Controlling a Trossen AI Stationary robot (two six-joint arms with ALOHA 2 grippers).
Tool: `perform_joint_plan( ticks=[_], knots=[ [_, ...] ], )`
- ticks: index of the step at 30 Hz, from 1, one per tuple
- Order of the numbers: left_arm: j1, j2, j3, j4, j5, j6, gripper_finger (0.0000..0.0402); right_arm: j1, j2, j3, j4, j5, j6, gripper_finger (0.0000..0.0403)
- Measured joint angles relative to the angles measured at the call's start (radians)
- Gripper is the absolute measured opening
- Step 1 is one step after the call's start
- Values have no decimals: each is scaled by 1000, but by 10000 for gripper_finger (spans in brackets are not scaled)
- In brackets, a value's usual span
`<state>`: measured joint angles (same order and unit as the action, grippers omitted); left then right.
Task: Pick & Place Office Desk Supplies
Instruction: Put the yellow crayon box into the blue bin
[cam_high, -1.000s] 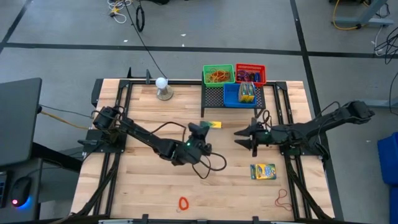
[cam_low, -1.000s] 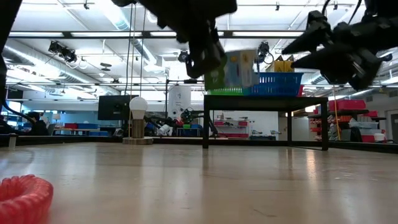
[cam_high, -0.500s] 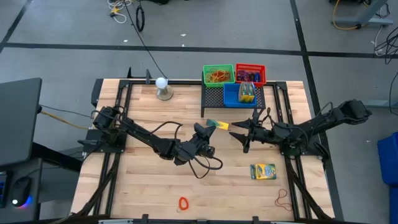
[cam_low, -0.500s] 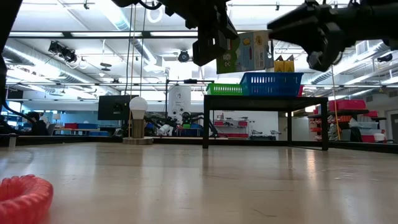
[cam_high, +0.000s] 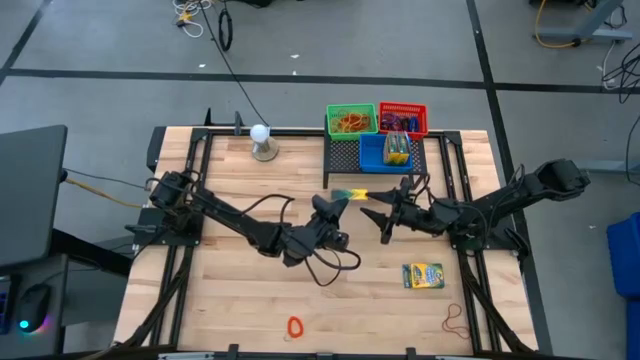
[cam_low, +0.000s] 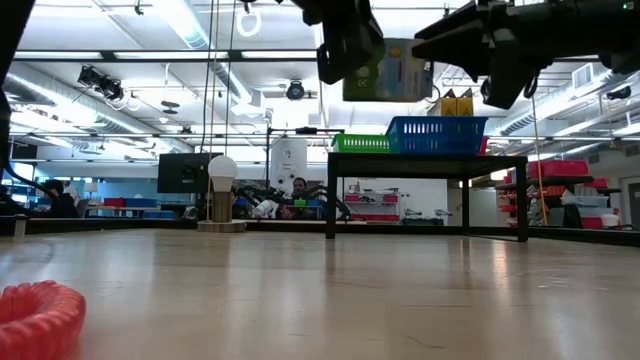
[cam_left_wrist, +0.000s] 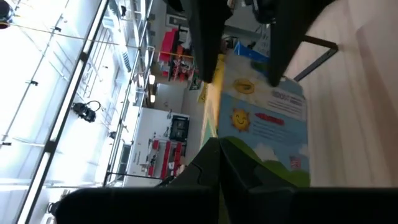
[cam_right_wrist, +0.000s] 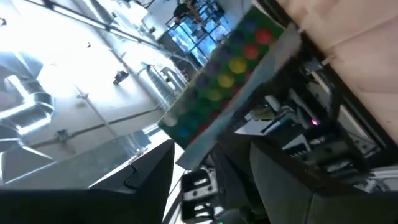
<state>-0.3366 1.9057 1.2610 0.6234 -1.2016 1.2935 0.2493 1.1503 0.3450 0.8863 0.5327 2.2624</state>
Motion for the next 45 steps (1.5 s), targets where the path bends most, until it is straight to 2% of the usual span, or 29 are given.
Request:
perform_joint_plan(
  ticks=[11, 13, 15, 17, 20, 24, 27, 29, 31, 35, 40, 45],
  knots=[
    [-26, 0, 0, 4, -7, -2, 3, 0, 1, 0, 16, 7, -18, 218],
    [-31, 0, 0, 4, -15, -26, 3, 0, 1, 0, 8, -19, -49, 218],
    [-31, 0, 0, 0, -34, -79, 3, -2, 1, -2, -13, -82, -145, 218],
    [-29, 0, 0, -28, -50, -206, 3, -16, 0, -17, -45, -179, -224, 217],
    [-22, -5, -1, -169, -38, -520, 3, -54, 1, -39, -104, -315, -388, 207],
    [-9, -44, -1, -513, 135, -1091, 2, -97, 1, -37, -301, -487, -628, 166],
    [13, -58, -1, -725, 296, -1467, 2, -109, 0, -20, -474, -497, -802, 132],
    [19, -57, -3, -798, 373, -1618, 2, -118, 6, -9, -605, -466, -878, 119],
    [20, -49, -10, -784, 427, -1705, 2, -131, 26, 2, -685, -426, -932, 119],
    [14, -47, -91, -681, 491, -1828, 2, -172, 89, 3, -674, -394, -990, 150],
    [17, -73, -215, -488, 557, -1945, 2, -201, 191, 3, -561, -399, -1013, 204],
    [21, -92, -304, -287, 656, -1978, 2, -209, 288, 27, -472, -395, -1034, 215]
  ],
)
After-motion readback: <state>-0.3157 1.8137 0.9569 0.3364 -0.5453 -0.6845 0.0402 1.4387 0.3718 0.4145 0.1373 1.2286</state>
